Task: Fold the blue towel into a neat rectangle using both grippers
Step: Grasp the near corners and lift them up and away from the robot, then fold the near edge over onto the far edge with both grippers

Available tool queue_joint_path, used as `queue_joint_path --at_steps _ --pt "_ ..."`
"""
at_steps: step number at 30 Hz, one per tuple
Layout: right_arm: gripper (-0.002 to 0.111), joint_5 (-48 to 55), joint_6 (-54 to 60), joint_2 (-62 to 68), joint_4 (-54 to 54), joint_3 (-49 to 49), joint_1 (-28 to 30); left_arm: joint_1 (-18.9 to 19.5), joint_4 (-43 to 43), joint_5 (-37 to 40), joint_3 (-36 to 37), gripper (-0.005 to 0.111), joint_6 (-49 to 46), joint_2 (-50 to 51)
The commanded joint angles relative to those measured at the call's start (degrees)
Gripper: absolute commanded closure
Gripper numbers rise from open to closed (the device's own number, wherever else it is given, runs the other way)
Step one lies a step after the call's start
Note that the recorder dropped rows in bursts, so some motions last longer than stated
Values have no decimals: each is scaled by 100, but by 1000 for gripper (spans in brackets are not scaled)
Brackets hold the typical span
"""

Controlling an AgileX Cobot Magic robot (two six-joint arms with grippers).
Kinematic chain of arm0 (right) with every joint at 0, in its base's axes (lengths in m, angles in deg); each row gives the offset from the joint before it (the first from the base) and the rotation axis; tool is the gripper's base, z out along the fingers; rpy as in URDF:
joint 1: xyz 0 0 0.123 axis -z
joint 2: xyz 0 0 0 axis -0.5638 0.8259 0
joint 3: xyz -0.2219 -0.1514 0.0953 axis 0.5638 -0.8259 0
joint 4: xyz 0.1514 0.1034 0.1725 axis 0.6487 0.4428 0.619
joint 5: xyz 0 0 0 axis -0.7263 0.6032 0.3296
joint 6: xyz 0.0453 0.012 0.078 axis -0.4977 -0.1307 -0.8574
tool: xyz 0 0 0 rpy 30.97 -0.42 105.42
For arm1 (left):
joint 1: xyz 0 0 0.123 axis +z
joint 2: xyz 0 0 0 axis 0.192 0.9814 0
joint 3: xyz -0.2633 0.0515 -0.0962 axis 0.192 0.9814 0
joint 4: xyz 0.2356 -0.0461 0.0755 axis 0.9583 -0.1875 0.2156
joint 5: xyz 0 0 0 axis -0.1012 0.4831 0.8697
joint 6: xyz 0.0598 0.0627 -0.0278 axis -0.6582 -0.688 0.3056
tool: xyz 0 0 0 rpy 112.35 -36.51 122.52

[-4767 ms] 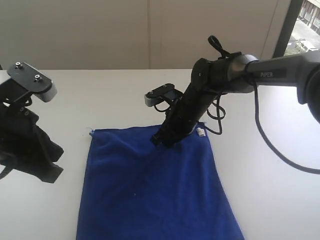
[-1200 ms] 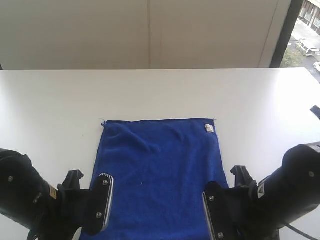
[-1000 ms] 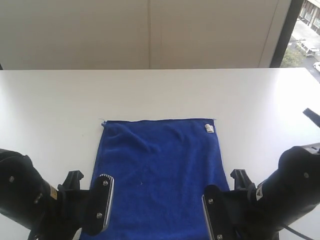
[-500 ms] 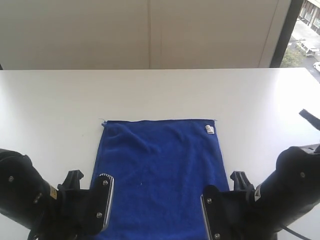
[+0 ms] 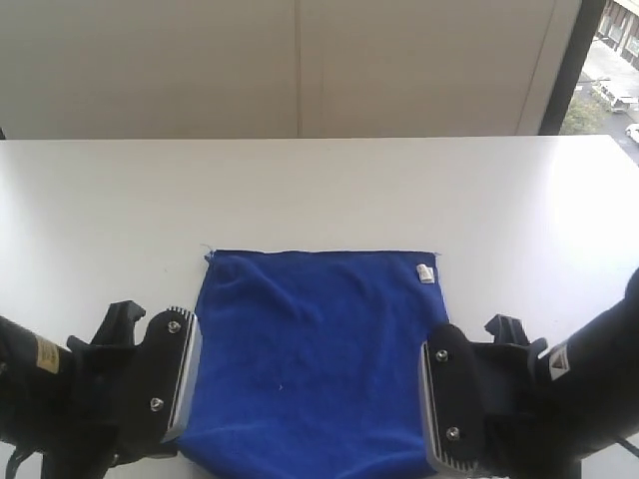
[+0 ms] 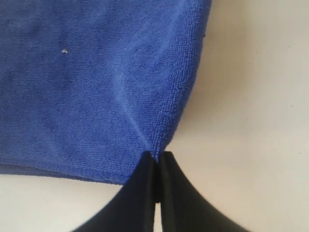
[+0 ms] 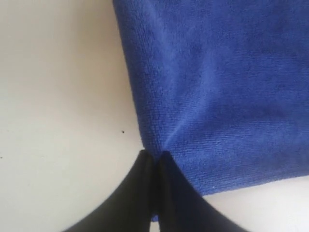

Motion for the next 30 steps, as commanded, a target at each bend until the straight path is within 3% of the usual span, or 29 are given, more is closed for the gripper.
queue_joint_path --at_steps 1,5,10,16,22,24,30 --pt "108 303 -425 -457 7 12 -12 -26 -60 547 37 107 68 -541" --pt "108 280 -827 -749 -265 131 -12 -16 82 456 37 107 68 -895" --pt "108 -168 -2214 -750 -1363 445 -12 -16 472 -489 37 107 430 -960" --pt "108 -916 -2953 -556 -1939 650 0 19 729 -1421 37 107 440 -631" --pt "108 -1659 -3132 -21 -2058 717 15 438 729 -2177 37 107 440 -139" --pt "108 -2115 -3398 311 -2238 717 37 612 729 -2816 37 107 440 111" --pt "108 -3052 -3572 928 -2312 717 379 736 729 -3788 2 107 440 720"
